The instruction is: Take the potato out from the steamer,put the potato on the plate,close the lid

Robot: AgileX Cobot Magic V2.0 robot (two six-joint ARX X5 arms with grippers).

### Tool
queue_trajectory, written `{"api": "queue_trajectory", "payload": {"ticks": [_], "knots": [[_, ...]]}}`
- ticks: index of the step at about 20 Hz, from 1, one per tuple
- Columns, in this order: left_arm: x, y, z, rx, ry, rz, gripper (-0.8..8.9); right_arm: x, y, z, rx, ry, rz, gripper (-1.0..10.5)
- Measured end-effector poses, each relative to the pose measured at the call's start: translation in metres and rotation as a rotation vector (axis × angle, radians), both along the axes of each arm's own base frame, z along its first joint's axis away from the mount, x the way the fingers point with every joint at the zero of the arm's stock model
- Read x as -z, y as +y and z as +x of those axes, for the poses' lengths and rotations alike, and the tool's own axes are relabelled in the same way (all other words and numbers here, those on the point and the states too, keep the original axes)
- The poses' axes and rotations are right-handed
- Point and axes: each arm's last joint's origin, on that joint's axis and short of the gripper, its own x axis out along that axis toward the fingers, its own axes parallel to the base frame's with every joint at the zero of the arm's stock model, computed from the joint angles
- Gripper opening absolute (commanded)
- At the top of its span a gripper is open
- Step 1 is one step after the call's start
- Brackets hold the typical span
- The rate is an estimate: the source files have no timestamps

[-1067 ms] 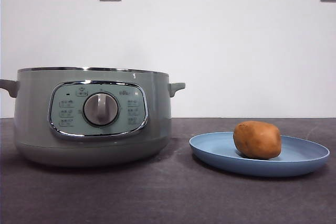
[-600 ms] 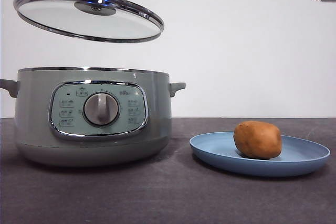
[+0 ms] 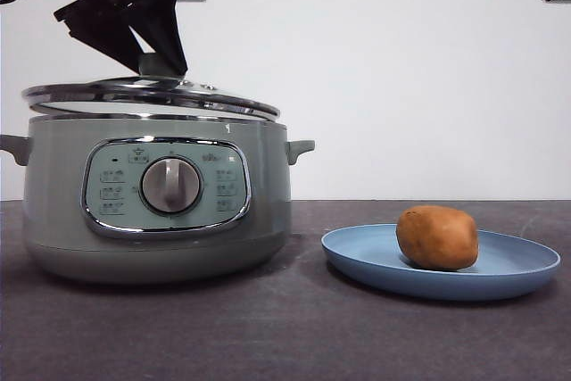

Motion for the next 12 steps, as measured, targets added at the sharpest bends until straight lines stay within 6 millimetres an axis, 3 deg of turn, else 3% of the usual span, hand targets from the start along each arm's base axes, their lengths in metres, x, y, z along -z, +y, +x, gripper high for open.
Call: {"api": "queue_trajectory", "payload": {"ticks": [12], "knots": [[0.001,-0.0003,0.0007,-0.004,-0.005,-0.008,-0.09,-0.001,0.0002,0.0009,0.002,-0.014,0.003,5.3]]}}
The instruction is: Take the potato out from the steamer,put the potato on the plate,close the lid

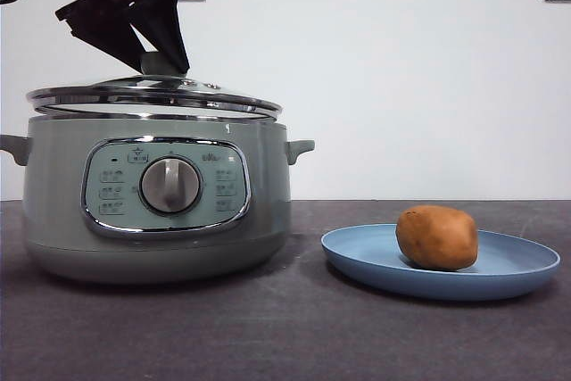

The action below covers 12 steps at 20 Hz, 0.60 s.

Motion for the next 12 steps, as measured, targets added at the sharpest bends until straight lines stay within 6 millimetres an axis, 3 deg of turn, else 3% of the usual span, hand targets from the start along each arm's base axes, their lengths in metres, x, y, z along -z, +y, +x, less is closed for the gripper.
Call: {"api": "queue_trajectory", "payload": {"ticks": [3,10,12], "knots": [[0.0101,-0.0001,-0.0007,0.014,0.003,-0.001,-0.09,-0.0003,0.0001,0.0003,0.0,-0.004,0.002,5.3],[0.0131,0.0001,-0.0019,0.015,0.025,-0.006,-0.08,-0.0004,0.0001,0.0003,0.0,-0.005,0.002,5.3],[0.0132,0.0001,-0.002,0.014,0.026,-0.005,0.41,-0.0004,0.0002,0.0003,-0.001,-0.005,0.003,5.3]]}}
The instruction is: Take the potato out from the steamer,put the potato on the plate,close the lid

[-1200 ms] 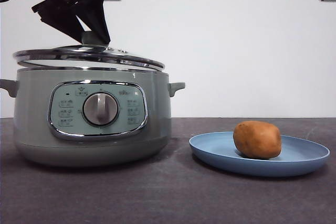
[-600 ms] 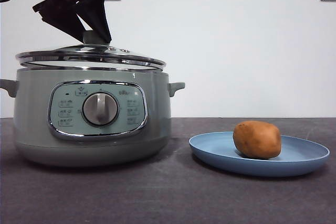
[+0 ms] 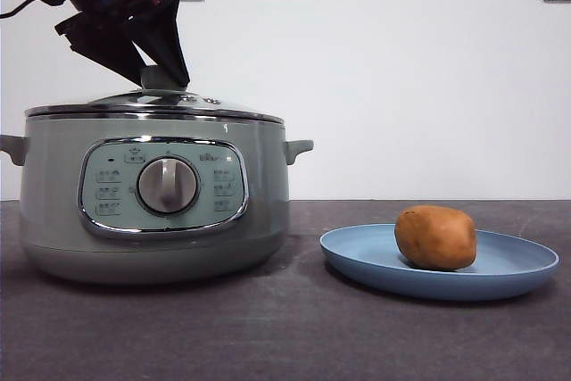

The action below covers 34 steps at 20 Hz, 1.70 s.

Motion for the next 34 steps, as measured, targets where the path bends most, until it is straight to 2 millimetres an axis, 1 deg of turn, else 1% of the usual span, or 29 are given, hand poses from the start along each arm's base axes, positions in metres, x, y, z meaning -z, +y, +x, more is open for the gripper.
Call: {"api": "queue_trajectory", "payload": {"ticks": [1,2,3,8,10,11,14,16,19,21,22,23,24,25,26,34], "knots": [[0.0,0.0,0.0,-0.001,0.0,0.0,1.86,0.0,0.0,0.0,0.0,0.0,0.0,5.3],[0.0,0.0,0.0,-0.004,0.001,0.0,3.76,0.0,0.0,0.0,-0.001,0.0,0.0,5.3],[0.0,0.0,0.0,-0.009,0.002,-0.002,5.04,0.0,0.0,0.0,-0.001,0.0,0.0,5.3],[-0.003,0.001,0.0,-0.032,-0.009,-0.015,5.03,0.001,0.0,-0.001,-0.001,0.017,-0.006,5.3],[-0.009,0.001,0.0,-0.036,-0.016,-0.018,5.03,0.001,0.0,-0.001,-0.001,0.018,-0.006,5.3],[-0.015,0.001,-0.001,-0.036,-0.014,-0.017,5.03,0.001,0.0,-0.001,-0.001,0.018,-0.006,5.3],[-0.05,0.003,-0.007,-0.036,-0.009,-0.015,5.02,0.001,0.001,-0.002,-0.037,0.03,0.024,5.3],[-0.076,0.007,-0.017,-0.028,0.03,-0.009,5.02,0.001,0.004,-0.004,-0.138,0.064,0.11,5.3],[-0.11,0.013,-0.045,0.072,0.165,-0.05,4.98,0.002,0.009,-0.01,-0.32,0.156,0.261,5.3],[-0.124,0.014,-0.061,0.182,0.208,-0.111,4.98,0.002,0.011,-0.013,-0.397,0.191,0.316,5.3],[-0.128,0.013,-0.066,0.23,0.199,-0.14,4.57,0.002,0.012,-0.014,-0.414,0.19,0.318,5.0],[-0.129,0.011,-0.067,0.252,0.189,-0.139,2.95,0.002,0.012,-0.014,-0.418,0.189,0.317,3.6],[-0.128,0.009,-0.068,0.259,0.189,-0.131,0.86,0.002,0.012,-0.014,-0.422,0.186,0.314,1.6],[-0.128,0.007,-0.068,0.267,0.185,-0.117,0.03,0.002,0.012,-0.014,-0.43,0.179,0.307,-0.3],[-0.127,0.005,-0.068,0.281,0.178,-0.106,-0.08,0.002,0.012,-0.014,-0.441,0.169,0.298,0.0],[-0.127,0.002,-0.069,0.297,0.168,-0.098,-0.03,0.002,0.012,-0.014,-0.459,0.151,0.28,0.0]]}}
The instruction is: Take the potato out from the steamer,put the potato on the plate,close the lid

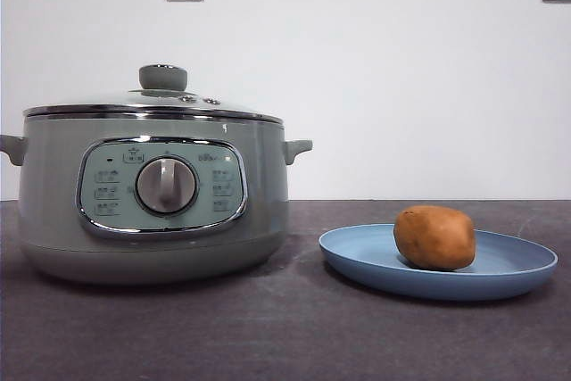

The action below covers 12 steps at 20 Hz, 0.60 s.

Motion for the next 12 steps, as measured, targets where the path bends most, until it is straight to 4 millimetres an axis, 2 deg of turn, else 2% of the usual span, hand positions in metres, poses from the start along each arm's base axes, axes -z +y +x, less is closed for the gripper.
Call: {"api": "queue_trajectory", "payload": {"ticks": [12], "knots": [[-0.0032,-0.0017,0.0039,-0.001,-0.051,-0.022,-0.03,0.0,-0.0001,0.0001,-0.002,-0.003,-0.002,0.0]]}}
